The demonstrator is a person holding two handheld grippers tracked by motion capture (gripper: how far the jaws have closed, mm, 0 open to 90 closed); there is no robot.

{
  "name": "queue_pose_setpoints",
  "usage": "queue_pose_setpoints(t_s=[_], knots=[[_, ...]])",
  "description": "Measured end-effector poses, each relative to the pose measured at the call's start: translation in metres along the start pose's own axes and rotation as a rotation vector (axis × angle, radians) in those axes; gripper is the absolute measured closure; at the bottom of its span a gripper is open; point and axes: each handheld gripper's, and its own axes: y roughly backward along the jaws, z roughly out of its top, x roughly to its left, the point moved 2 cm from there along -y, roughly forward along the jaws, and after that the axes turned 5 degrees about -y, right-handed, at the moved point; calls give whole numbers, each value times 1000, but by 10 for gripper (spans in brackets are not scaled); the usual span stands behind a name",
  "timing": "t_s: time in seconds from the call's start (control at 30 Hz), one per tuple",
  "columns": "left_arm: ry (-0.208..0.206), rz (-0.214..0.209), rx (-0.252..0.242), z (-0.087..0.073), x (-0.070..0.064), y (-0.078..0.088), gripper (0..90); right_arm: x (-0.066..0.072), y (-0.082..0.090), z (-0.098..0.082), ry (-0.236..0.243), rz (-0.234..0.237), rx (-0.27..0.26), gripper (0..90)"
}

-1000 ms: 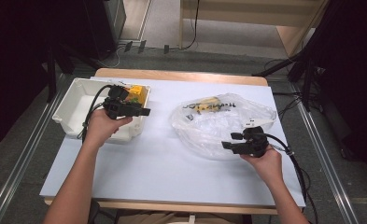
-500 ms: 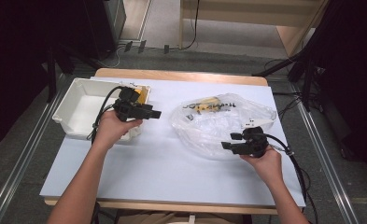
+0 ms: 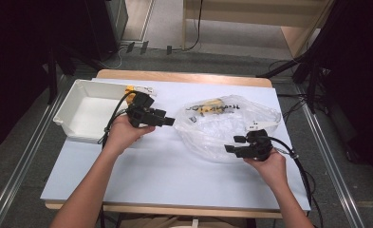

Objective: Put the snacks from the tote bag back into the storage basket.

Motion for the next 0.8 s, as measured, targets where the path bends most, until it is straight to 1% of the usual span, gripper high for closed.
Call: queue_pose_setpoints(t_s=[0.03,0.17,0.4,0.47,0.57,0.63,0.73,0.8], knots=[[-2,0,2,0,-1,-2,415,0,0,0,1,1,-1,413],[-8,-24,6,-1,-3,-8,415,0,0,0,2,1,-2,412],[-38,-38,20,-1,-15,-21,416,1,0,0,6,7,-4,412],[-39,-42,26,-2,-18,-24,416,1,1,0,5,5,-3,413],[-50,-46,36,-3,-22,-30,416,2,0,0,4,10,-4,413],[-50,-48,29,-4,-24,-33,416,2,0,0,3,12,-4,412],[-63,-48,45,-5,-27,-37,416,2,0,0,-2,16,-3,414],[-64,-52,41,-6,-30,-40,416,3,0,0,-3,18,-2,414]])
